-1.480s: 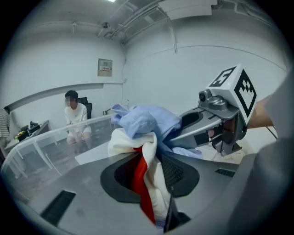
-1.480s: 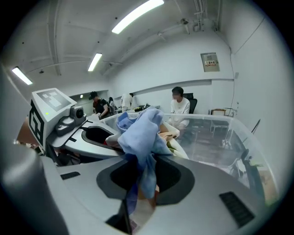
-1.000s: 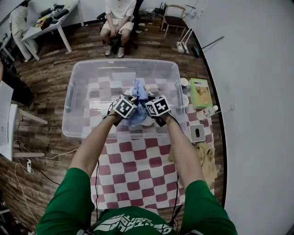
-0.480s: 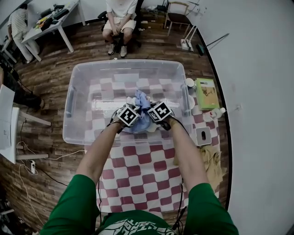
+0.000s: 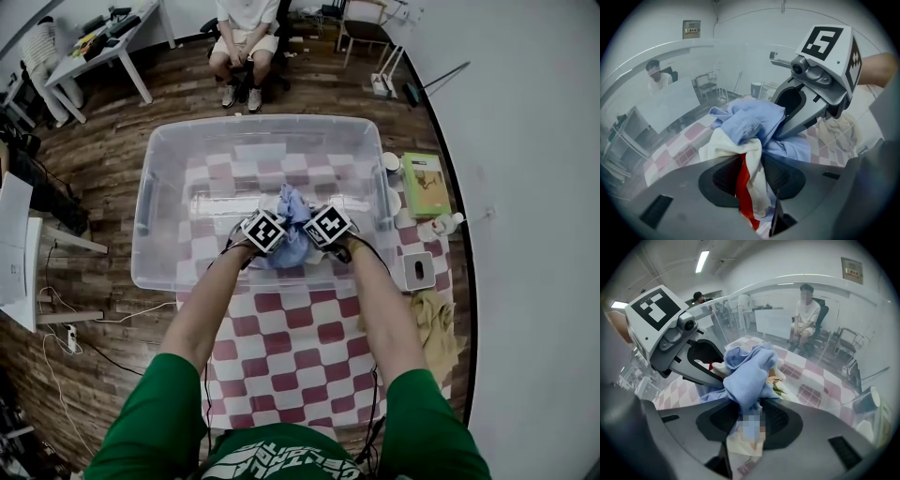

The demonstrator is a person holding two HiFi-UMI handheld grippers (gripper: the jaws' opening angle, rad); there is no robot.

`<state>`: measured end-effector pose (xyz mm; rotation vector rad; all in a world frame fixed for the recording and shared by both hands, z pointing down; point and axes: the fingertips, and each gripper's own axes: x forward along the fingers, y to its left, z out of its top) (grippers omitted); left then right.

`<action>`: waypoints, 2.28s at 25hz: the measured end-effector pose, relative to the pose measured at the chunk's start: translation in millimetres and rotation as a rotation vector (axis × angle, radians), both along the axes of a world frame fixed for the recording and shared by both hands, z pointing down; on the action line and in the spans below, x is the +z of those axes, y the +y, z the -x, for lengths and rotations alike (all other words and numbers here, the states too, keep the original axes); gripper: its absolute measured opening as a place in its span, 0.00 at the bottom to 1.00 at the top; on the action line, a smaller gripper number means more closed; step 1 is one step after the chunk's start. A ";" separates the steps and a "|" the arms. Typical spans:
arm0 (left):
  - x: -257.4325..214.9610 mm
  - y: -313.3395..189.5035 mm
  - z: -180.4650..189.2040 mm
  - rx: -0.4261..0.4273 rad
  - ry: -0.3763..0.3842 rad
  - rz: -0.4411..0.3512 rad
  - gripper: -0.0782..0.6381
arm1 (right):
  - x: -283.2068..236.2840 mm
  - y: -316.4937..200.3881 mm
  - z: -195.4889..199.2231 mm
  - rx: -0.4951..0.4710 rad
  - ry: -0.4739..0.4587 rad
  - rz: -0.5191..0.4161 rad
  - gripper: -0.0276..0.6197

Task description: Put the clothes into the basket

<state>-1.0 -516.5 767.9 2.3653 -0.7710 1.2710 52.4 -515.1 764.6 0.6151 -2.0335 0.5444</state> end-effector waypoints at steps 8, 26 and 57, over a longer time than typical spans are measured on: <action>10.9 2.4 18.7 -0.020 -0.069 0.037 0.37 | -0.5 10.3 -12.2 -0.013 0.066 0.035 0.32; -157.8 -31.3 38.4 -0.167 0.074 -0.328 0.34 | -172.5 -19.3 -15.2 0.136 -0.170 -0.367 0.30; -323.1 258.9 81.1 -0.326 0.702 -0.454 0.12 | -321.7 286.9 42.4 0.277 -0.484 -0.607 0.05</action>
